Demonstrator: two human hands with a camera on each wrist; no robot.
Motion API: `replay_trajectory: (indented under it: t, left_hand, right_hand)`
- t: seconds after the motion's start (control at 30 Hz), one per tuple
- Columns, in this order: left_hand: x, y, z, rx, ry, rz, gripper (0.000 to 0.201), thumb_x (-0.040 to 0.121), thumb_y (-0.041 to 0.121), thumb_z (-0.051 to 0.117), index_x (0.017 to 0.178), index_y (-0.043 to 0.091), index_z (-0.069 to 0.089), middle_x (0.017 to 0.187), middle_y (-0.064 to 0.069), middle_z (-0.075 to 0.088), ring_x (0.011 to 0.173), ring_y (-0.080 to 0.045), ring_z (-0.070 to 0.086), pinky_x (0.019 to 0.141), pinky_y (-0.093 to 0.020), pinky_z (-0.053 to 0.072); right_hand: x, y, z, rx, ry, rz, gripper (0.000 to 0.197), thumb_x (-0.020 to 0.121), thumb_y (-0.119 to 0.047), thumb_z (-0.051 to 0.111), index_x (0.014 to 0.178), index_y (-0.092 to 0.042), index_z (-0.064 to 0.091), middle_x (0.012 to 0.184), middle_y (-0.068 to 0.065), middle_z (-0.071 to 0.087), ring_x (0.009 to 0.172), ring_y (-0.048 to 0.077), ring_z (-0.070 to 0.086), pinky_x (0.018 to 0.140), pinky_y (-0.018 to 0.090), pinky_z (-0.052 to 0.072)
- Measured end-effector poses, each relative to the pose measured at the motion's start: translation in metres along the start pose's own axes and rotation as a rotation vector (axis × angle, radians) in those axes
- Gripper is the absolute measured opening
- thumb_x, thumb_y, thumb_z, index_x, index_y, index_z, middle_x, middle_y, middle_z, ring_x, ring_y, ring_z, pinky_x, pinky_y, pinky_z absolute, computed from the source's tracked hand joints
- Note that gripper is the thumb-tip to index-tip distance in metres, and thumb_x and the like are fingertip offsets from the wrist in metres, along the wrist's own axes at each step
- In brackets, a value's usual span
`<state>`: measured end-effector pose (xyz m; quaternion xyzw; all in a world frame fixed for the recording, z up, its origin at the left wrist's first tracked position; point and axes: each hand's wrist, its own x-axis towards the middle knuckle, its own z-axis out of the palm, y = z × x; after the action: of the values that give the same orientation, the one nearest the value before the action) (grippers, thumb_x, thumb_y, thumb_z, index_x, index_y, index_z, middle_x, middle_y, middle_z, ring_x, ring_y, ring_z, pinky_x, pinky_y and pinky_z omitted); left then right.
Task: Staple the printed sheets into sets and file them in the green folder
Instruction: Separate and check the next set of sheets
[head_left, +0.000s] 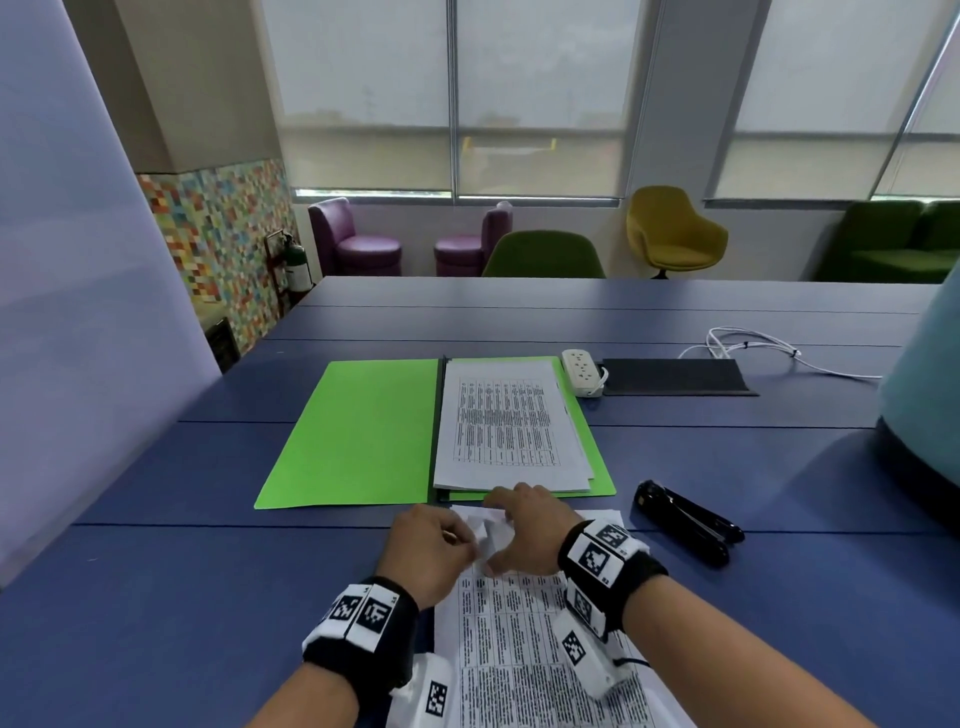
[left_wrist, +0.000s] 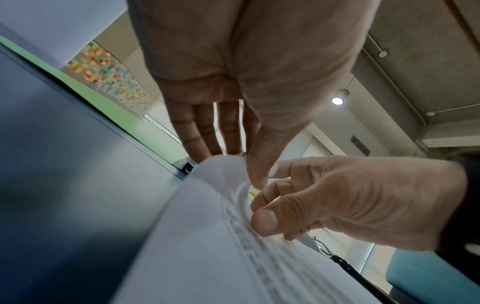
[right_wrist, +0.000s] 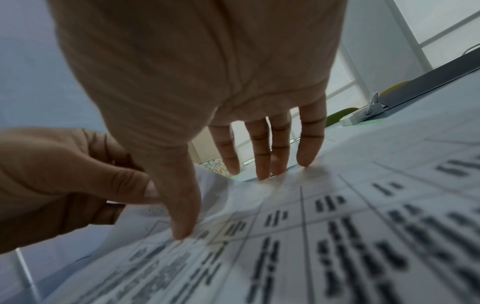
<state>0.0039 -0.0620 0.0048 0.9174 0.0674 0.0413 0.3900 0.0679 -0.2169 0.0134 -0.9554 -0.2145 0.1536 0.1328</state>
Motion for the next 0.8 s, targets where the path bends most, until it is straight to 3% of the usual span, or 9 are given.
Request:
replay_trajectory:
  t: [0.13,0.2,0.27,0.33,0.4,0.47,0.6,0.7,0.8]
  left_hand:
    - [0.002,-0.001,-0.002,-0.060,0.054,-0.066,0.037,0.075,0.018,0.081,0.098,0.033,0.056,0.077,0.004,0.066,0.068,-0.008,0.060,0.059,-0.015,0.044]
    - [0.002,-0.005,-0.003,0.021,0.004,-0.073,0.016,0.076,0.022,0.079,0.080,0.027,0.065,0.073,0.004,0.063,0.068,-0.011,0.058,0.057,-0.015,0.042]
    - [0.002,-0.012,-0.002,0.046,-0.028,-0.073,0.029,0.077,0.025,0.078,0.057,0.019,0.057,0.074,0.004,0.057,0.069,-0.011,0.054,0.056,-0.013,0.038]
    - [0.003,-0.016,-0.001,0.032,-0.048,-0.066,0.030,0.074,0.025,0.081,0.055,0.024,0.059,0.102,0.006,0.060,0.090,-0.009,0.058,0.078,-0.019,0.047]
    - [0.001,-0.013,-0.002,0.021,-0.075,-0.043,0.024,0.072,0.023,0.082,0.056,0.028,0.064,0.129,0.004,0.057,0.116,-0.012,0.056,0.099,-0.032,0.046]
    - [0.001,-0.013,-0.002,0.020,-0.087,-0.013,0.025,0.071,0.022,0.081,0.054,0.030,0.065,0.138,0.001,0.055,0.124,-0.013,0.053,0.105,-0.033,0.043]
    - [0.000,-0.011,-0.001,0.032,-0.023,0.010,0.028,0.074,0.023,0.080,0.053,0.030,0.062,0.130,0.005,0.062,0.115,-0.010,0.057,0.100,-0.028,0.044]
    - [-0.001,-0.009,0.001,0.021,0.013,0.035,0.015,0.074,0.023,0.081,0.064,0.026,0.071,0.115,0.011,0.064,0.104,-0.005,0.056,0.086,-0.019,0.041]
    - [-0.001,-0.008,0.001,-0.012,0.012,0.048,0.009,0.074,0.022,0.082,0.068,0.022,0.075,0.108,0.013,0.063,0.102,-0.005,0.059,0.085,-0.021,0.045]
  right_hand:
    - [-0.002,-0.001,-0.002,-0.013,-0.017,0.000,0.077,0.073,-0.050,0.081,0.139,-0.030,0.048,0.132,0.004,0.049,0.126,0.023,0.042,0.103,0.040,0.042]
    - [-0.003,-0.002,-0.002,-0.012,-0.019,0.004,0.073,0.072,-0.049,0.081,0.135,-0.029,0.050,0.130,0.003,0.050,0.124,0.023,0.043,0.101,0.039,0.042]
    - [-0.003,-0.002,-0.003,-0.017,-0.014,0.004,0.065,0.072,-0.048,0.081,0.127,-0.026,0.053,0.126,0.003,0.051,0.120,0.023,0.045,0.097,0.038,0.043]
    - [-0.003,-0.002,-0.003,-0.025,-0.006,0.001,0.061,0.072,-0.047,0.081,0.122,-0.024,0.055,0.124,0.002,0.052,0.117,0.023,0.046,0.094,0.037,0.043]
    - [-0.002,-0.001,-0.002,-0.010,0.001,-0.006,0.065,0.073,-0.045,0.081,0.128,-0.025,0.052,0.127,0.002,0.052,0.119,0.022,0.045,0.096,0.037,0.043]
    - [-0.002,0.000,-0.002,0.002,0.001,-0.015,0.072,0.073,-0.045,0.081,0.134,-0.027,0.050,0.130,0.002,0.051,0.122,0.022,0.044,0.099,0.038,0.042]
    - [-0.002,0.001,-0.003,0.000,0.000,-0.019,0.072,0.073,-0.045,0.081,0.136,-0.028,0.051,0.129,0.003,0.051,0.122,0.022,0.044,0.099,0.038,0.041]
    - [0.000,0.002,-0.002,0.021,0.004,-0.016,0.070,0.071,-0.044,0.082,0.132,-0.028,0.053,0.126,0.003,0.052,0.120,0.023,0.045,0.097,0.038,0.044]
    - [0.002,0.003,-0.001,0.035,0.011,-0.016,0.065,0.069,-0.043,0.084,0.125,-0.027,0.054,0.123,0.002,0.053,0.116,0.022,0.047,0.093,0.038,0.045]
